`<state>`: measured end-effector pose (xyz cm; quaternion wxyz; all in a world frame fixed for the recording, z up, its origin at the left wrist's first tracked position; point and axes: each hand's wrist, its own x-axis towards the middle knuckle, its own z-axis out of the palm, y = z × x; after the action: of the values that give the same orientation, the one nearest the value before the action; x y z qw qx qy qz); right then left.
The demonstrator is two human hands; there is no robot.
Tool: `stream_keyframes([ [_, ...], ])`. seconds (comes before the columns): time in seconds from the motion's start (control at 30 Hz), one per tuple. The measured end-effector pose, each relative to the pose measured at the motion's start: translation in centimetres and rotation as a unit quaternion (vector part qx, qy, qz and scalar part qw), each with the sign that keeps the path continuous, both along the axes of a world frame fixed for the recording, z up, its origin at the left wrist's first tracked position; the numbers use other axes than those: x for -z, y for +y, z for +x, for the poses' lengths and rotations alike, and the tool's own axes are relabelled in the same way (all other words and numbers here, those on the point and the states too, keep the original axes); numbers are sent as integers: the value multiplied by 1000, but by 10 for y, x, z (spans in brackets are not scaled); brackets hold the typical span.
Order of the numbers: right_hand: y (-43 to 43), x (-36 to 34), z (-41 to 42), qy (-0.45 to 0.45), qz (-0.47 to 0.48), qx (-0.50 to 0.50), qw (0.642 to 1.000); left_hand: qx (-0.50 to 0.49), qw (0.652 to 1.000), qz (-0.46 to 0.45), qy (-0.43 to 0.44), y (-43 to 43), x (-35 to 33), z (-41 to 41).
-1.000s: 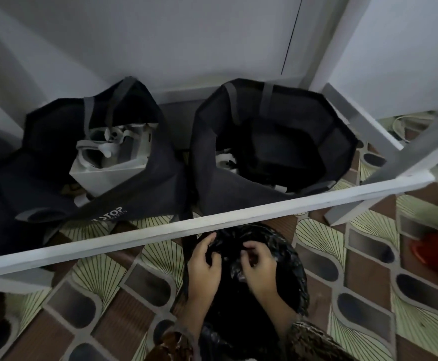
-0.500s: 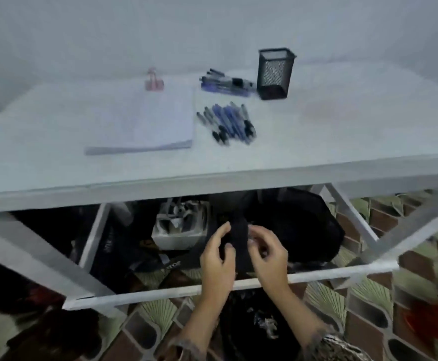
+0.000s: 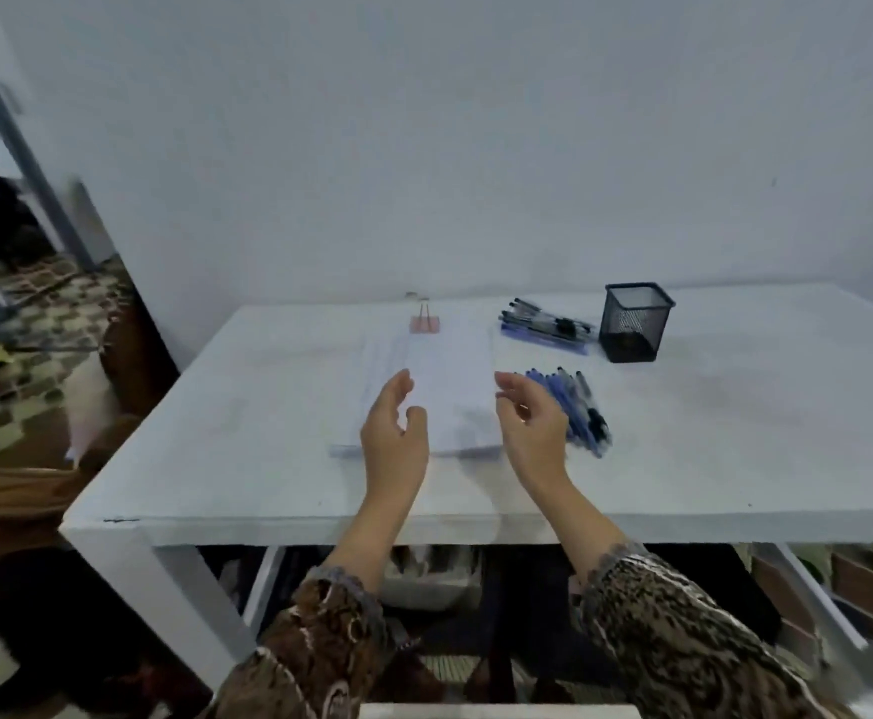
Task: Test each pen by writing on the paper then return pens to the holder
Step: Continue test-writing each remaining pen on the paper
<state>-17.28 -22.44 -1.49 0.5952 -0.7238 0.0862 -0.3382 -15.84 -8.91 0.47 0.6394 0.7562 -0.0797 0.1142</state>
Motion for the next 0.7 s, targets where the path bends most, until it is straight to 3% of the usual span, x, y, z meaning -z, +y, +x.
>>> stream_keyframes([
  [0.33, -35, 0, 135, 85, 4, 64, 994, -24, 992, 99, 80, 30, 12, 162],
  [0.43, -62, -5, 166, 139, -78, 88, 983, -12, 984, 156, 87, 35, 18, 194],
  [0.6, -112, 10, 195, 288, -310, 113, 899, 33, 967, 243, 72, 41, 35, 214],
  [0.7, -120, 12, 198, 325, -384, 122, 856, 24, 945, 326, 23, 43, 49, 219],
])
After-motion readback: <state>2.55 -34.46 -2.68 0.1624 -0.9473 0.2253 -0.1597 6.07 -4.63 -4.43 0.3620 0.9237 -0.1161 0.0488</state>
